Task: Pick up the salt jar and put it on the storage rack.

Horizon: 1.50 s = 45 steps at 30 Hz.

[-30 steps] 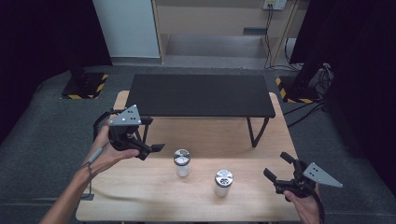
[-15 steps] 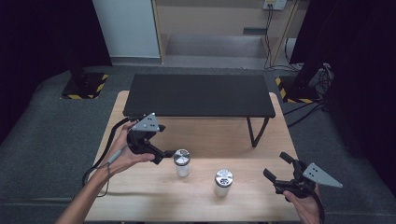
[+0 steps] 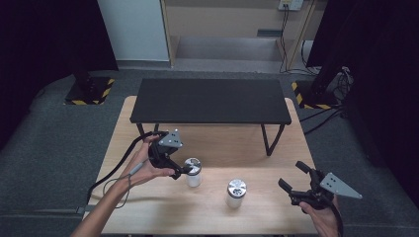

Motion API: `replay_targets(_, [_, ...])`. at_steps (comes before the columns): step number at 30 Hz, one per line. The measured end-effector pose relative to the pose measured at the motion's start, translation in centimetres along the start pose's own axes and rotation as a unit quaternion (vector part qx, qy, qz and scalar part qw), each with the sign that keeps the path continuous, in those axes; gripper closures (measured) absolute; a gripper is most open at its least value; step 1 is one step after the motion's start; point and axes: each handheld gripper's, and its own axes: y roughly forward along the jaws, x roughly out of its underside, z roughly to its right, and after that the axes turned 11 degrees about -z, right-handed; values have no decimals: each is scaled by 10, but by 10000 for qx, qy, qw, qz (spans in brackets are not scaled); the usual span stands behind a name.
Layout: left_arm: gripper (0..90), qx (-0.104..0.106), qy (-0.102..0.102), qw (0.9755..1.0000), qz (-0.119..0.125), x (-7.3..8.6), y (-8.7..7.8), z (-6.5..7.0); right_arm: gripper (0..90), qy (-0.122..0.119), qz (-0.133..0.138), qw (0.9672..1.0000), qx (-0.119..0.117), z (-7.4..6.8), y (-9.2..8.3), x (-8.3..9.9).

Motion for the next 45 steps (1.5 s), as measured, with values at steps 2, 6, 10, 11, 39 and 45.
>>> replay_targets(2, [54,38,-20,10000,-12,0,5,-1,41,0,9,10000,1,0,0,0])
replay_targets(6, [57,51,21,9999,-143,-4,14,-1,41,7,10,10000,4,0,0,0])
replay_targets(10, [63,68,28,9997,-237,-7,22,-1,41,9,13,10000,12,0,0,0])
replay_targets(11, [65,68,42,9996,-287,-9,24,-1,41,6,12,10000,18,0,0,0])
replay_targets(39, [320,236,25,9962,-843,-26,54,-5,47,26,7,10000,96,-2,-1,1])
replay_targets(45, [341,311,-61,9962,-811,-26,52,-9,48,20,-12,10000,89,-2,-1,1])
